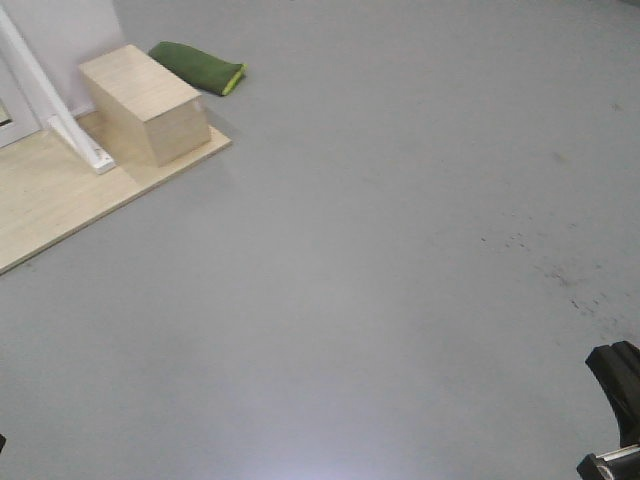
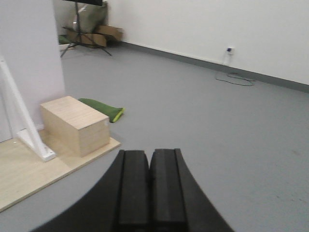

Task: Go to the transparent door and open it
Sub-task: 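Drive up to the white-framed glass door beside the wooden box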

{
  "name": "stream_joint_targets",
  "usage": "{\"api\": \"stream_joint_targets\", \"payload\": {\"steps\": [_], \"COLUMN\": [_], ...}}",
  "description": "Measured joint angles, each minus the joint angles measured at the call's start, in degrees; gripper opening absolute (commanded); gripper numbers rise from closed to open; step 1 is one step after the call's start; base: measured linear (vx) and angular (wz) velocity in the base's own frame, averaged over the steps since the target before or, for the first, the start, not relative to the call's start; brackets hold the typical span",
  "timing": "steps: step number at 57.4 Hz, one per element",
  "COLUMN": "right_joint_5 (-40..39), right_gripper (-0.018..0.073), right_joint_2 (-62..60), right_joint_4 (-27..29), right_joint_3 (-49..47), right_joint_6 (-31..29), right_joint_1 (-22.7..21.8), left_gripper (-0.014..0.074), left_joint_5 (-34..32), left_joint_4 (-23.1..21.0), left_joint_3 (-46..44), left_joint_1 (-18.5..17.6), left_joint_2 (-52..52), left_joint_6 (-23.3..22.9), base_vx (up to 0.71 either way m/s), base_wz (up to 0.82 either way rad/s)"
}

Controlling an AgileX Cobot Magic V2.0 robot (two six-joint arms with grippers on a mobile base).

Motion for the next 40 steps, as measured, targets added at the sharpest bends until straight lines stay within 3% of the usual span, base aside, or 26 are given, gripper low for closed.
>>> {"api": "stream_joint_targets", "payload": {"steps": [40], "right_joint_5": [0.0], "right_gripper": [-0.0007], "right_joint_2": [0.0], "right_joint_4": [0.0], "right_joint_3": [0.0], "right_joint_6": [0.0], "right_joint_1": [0.0], "left_gripper": [0.0004], "left_joint_5": [0.0], "left_joint_4": [0.0], "left_joint_3": [0.0], "left_joint_1": [0.0], "left_joint_2": [0.0], "left_joint_6": [0.0], "base_vx": [0.46], "base_wz": [0.73]}}
